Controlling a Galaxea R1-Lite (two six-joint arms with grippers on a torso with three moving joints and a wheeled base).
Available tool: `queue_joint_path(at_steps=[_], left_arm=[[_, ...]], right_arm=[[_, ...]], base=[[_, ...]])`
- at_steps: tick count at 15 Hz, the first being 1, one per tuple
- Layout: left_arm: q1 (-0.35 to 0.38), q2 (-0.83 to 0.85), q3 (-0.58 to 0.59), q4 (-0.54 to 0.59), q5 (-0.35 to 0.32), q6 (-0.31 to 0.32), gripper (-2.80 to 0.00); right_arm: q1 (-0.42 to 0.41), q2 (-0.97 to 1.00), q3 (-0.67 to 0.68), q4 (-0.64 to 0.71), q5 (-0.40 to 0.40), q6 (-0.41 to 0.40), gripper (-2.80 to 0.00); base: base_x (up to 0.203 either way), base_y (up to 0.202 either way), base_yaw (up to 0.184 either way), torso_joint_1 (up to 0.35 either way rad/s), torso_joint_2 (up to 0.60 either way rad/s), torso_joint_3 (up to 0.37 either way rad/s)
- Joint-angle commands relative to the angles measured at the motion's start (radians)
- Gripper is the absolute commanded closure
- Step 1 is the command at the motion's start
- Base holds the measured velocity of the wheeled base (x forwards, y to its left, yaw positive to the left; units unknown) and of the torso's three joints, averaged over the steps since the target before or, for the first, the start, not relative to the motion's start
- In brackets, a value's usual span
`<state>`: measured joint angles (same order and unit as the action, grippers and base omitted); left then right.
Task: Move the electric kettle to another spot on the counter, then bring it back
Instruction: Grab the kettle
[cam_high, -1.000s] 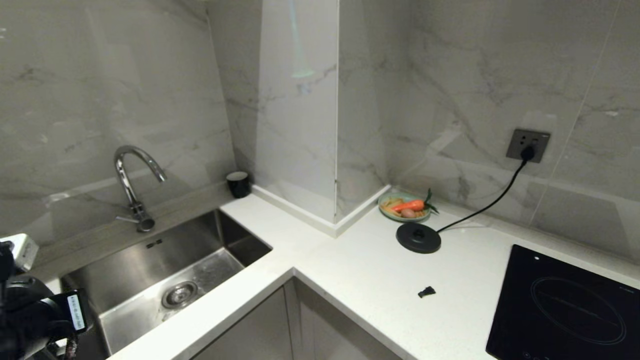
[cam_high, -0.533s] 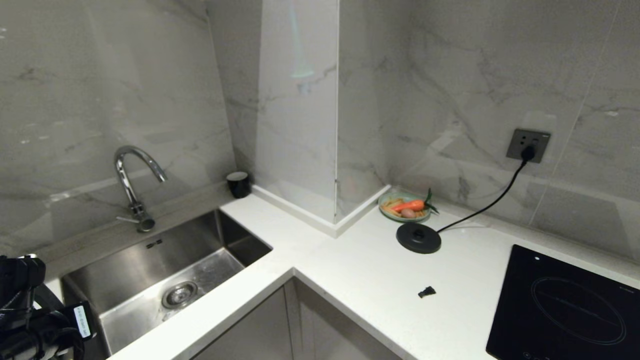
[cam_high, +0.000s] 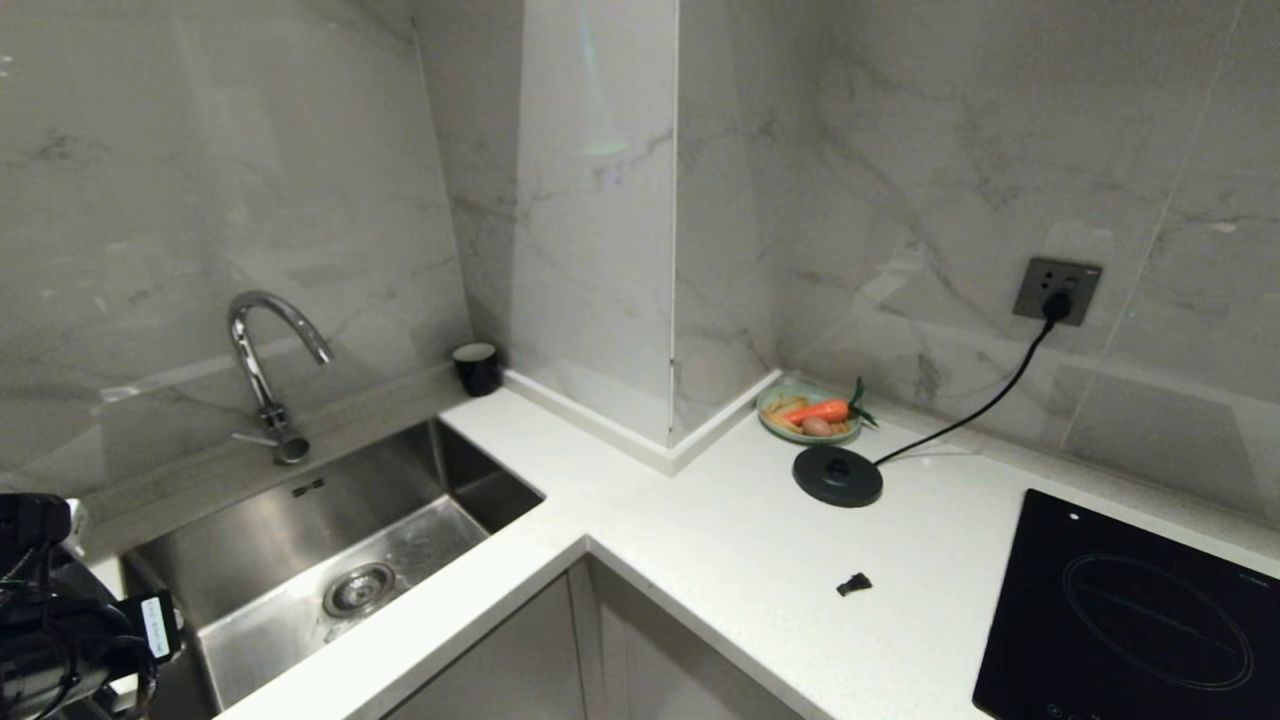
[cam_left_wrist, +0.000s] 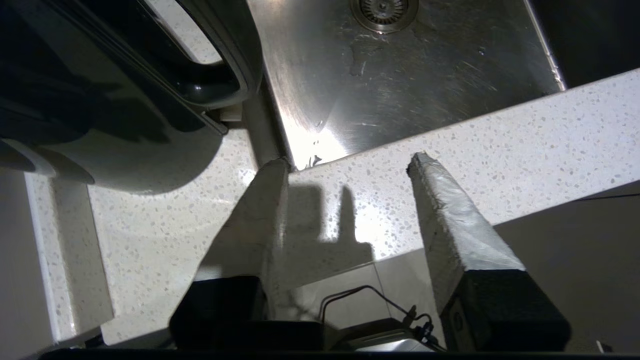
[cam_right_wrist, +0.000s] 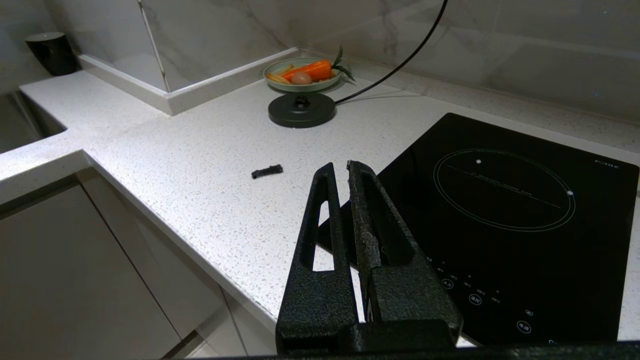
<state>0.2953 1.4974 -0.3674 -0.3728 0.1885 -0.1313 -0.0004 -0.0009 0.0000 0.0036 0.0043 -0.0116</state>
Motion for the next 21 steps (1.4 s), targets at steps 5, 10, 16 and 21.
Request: queue_joint_path(at_steps=[5, 10, 16, 21], left_arm=[[0.116, 0.064, -0.034, -0.02, -0.094, 0.068, -2.8], [0.115, 0.21, -0.077, -0.11, -0.09, 0.07, -2.8], [0.12, 0.276, -0.087, -0.219, -0.081, 0.093, -2.8], [0.137, 0.299, -0.092, -0.222, -0.061, 0.104, -2.8]], right_arm=[[0.0, 0.001, 0.0, -0.001, 0.0, -0.001, 0.0], [0.0, 0.001, 0.0, -0.001, 0.0, -0.001, 0.0], [0.0, 0.001, 0.0, -0.001, 0.0, -0.001, 0.0], [0.0, 0.001, 0.0, 0.0, 0.0, -0.001, 0.0]], base=[[0.0, 0.0, 0.0, 0.0, 0.0, 0.0], [0.0, 0.0, 0.0, 0.0, 0.0, 0.0], [0.0, 0.0, 0.0, 0.0, 0.0, 0.0], [0.0, 0.0, 0.0, 0.0, 0.0, 0.0]])
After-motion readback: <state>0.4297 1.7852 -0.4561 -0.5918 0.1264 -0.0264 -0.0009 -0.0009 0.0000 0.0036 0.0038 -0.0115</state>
